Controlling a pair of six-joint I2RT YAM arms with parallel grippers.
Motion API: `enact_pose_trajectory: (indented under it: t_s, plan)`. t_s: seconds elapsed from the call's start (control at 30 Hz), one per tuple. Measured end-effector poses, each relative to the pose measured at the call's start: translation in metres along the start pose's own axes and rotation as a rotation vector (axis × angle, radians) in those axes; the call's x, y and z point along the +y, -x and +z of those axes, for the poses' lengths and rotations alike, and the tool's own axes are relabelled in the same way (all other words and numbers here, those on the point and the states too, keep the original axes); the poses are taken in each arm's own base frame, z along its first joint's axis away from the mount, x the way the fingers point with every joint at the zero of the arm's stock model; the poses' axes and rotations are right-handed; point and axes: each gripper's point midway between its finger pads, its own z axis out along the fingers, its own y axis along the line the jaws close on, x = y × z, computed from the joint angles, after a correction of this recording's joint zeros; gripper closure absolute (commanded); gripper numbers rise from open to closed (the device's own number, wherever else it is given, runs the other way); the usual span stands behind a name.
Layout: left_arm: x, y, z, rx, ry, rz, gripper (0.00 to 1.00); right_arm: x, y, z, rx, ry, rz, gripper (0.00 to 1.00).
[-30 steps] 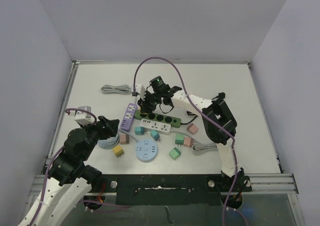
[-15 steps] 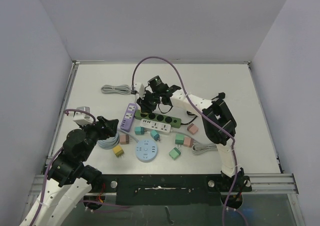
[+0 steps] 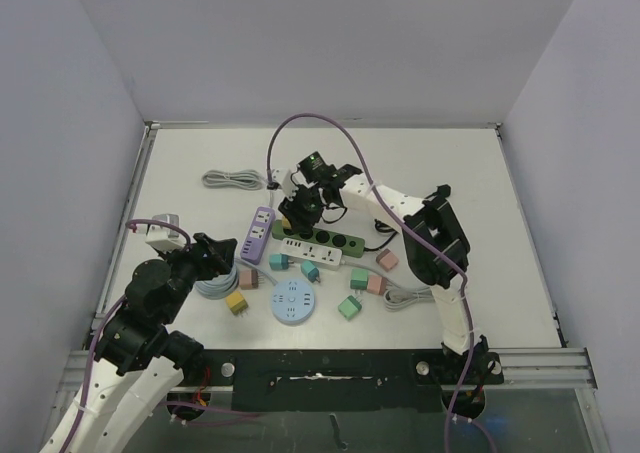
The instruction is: Insert the plug
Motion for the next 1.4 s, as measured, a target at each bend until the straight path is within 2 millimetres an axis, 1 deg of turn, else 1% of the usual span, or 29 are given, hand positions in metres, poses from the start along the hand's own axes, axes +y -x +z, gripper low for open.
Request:
enact_pose_trajectory:
  t_s: [0.07,0.23,0.3,0.4,0.43,0.5,0.57,0.63,0.67,0.73,1.13,1.4]
  plan:
    - [0.0,0.0,0.0,0.0,0.0,0.0,0.28,0.0,0.0,-0.001,0.006,-0.002,0.004,0.54]
    - [0.0,0.0,0.0,-0.001,-0.001,0.0,0.28,-0.007,0.013,-0.007,-0.017,-0.036,-0.003,0.53]
    - [0.0,0.0,0.0,-0.001,0.0,0.0,0.28,-0.009,0.017,-0.008,-0.024,-0.044,-0.004,0.53]
    - [0.0,0.0,0.0,-0.002,0.001,0.0,0.28,-0.011,0.017,-0.004,-0.02,-0.045,-0.002,0.57]
    - [0.0,0.0,0.0,-0.002,0.001,0.0,0.28,-0.01,0.015,-0.003,-0.016,-0.043,-0.001,0.59]
    - [0.0,0.0,0.0,-0.002,0.001,0.0,0.28,-0.01,0.014,0.001,-0.007,-0.044,-0.006,0.68]
    - [0.0,0.0,0.0,-0.002,0.002,-0.001,0.28,-0.01,0.01,0.007,0.009,-0.044,-0.011,0.79]
    - [0.001,0.001,0.0,-0.003,0.003,-0.001,0.28,-0.009,0.008,0.007,0.02,-0.048,-0.025,0.89]
    - [0.001,0.001,0.0,-0.004,0.004,-0.001,0.28,-0.009,0.008,0.008,0.023,-0.051,-0.036,0.95]
    - [0.001,0.001,0.0,-0.004,0.005,-0.002,0.28,-0.009,0.008,0.008,0.029,-0.058,-0.054,1.0]
    - [0.002,0.003,-0.001,-0.015,0.005,-0.005,0.28,-0.009,0.003,0.012,0.08,-0.124,-0.108,1.0]
    - [0.003,0.005,-0.002,-0.021,0.01,-0.008,0.28,-0.011,-0.006,0.019,0.116,-0.122,-0.105,1.0]
